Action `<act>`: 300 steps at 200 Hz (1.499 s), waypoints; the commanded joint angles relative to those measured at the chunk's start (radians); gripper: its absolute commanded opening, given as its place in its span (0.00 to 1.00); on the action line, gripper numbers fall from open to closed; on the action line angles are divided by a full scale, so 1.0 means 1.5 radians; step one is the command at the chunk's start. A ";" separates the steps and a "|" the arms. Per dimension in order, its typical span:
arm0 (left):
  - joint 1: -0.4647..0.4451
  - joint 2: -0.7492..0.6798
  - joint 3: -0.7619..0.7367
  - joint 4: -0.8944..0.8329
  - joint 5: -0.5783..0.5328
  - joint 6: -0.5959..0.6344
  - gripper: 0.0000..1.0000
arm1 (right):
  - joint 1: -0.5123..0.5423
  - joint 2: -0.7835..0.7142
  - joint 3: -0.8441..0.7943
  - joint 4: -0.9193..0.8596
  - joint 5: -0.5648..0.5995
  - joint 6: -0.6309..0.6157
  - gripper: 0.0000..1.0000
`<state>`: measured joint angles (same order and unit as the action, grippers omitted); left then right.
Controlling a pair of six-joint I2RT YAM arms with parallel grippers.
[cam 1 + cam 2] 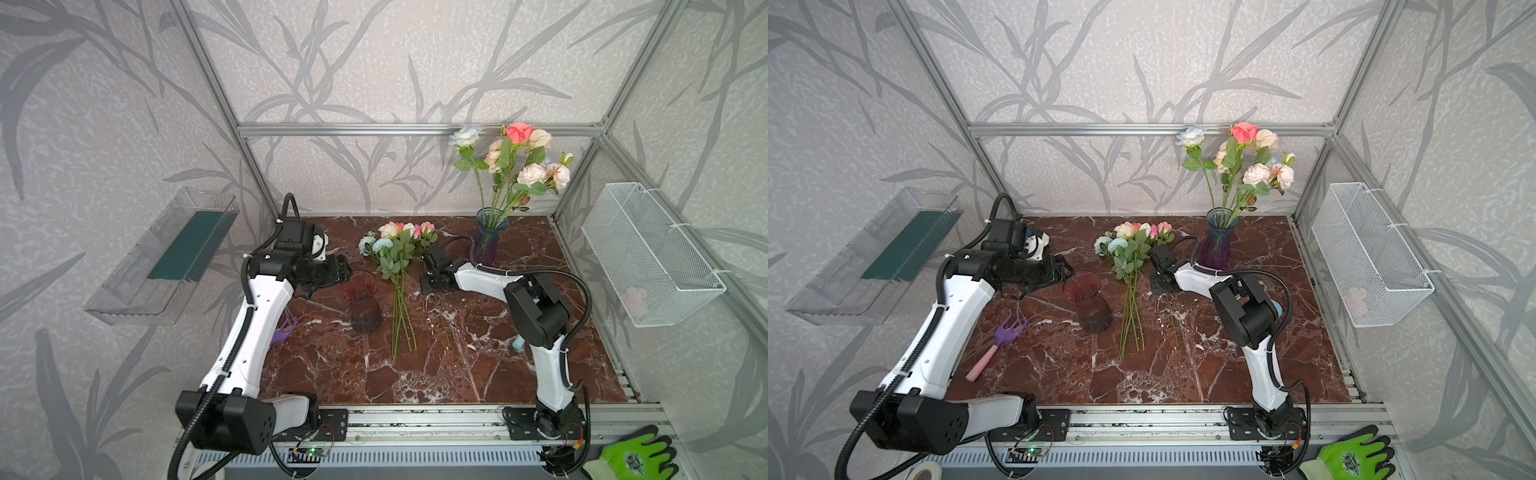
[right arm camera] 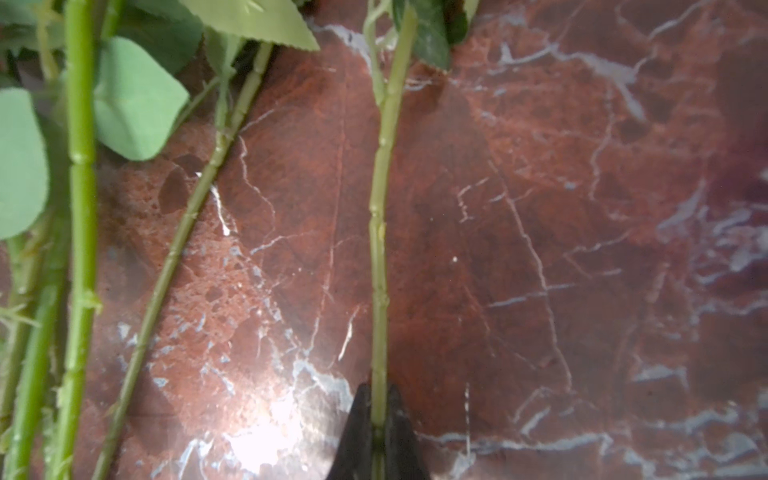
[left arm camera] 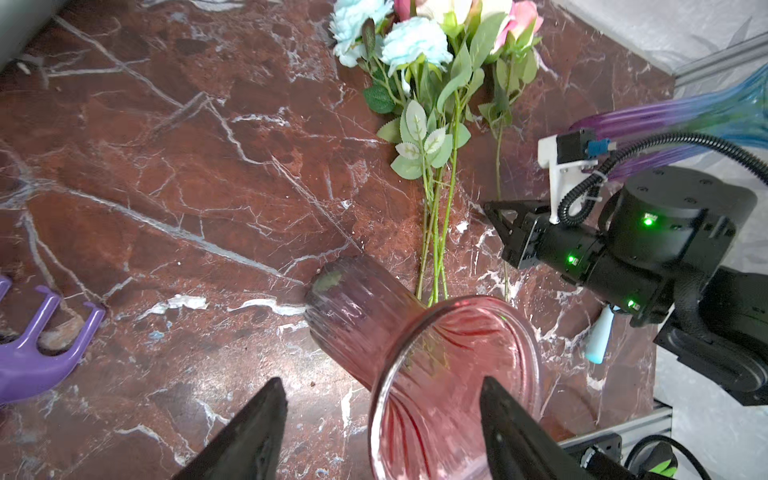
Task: Arrange the flowers into the vase
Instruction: 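Tilt the red vase with the left gripper while the right reaches into the bunch, then grasp a pink rose stem and lift it up with the right gripper, then lower the pink rose stem into the tilted red vase with the right gripper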
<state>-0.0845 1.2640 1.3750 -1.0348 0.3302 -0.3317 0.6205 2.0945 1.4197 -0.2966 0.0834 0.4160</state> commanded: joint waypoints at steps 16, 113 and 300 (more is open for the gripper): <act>0.003 -0.056 0.026 -0.042 -0.084 0.005 0.82 | -0.001 -0.090 -0.026 -0.001 -0.035 -0.010 0.02; 0.004 -0.314 -0.209 0.287 -0.142 -0.067 0.88 | 0.016 -0.385 -0.174 0.062 -0.027 0.002 0.00; 0.174 -0.098 -0.304 0.652 0.014 -0.271 0.88 | 0.243 -0.172 0.150 0.588 0.058 -0.113 0.02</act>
<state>0.1608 1.1164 0.9268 -0.1192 0.2981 -0.6910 0.9730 1.7897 1.6302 0.5308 0.1745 0.2394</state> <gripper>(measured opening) 0.882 0.071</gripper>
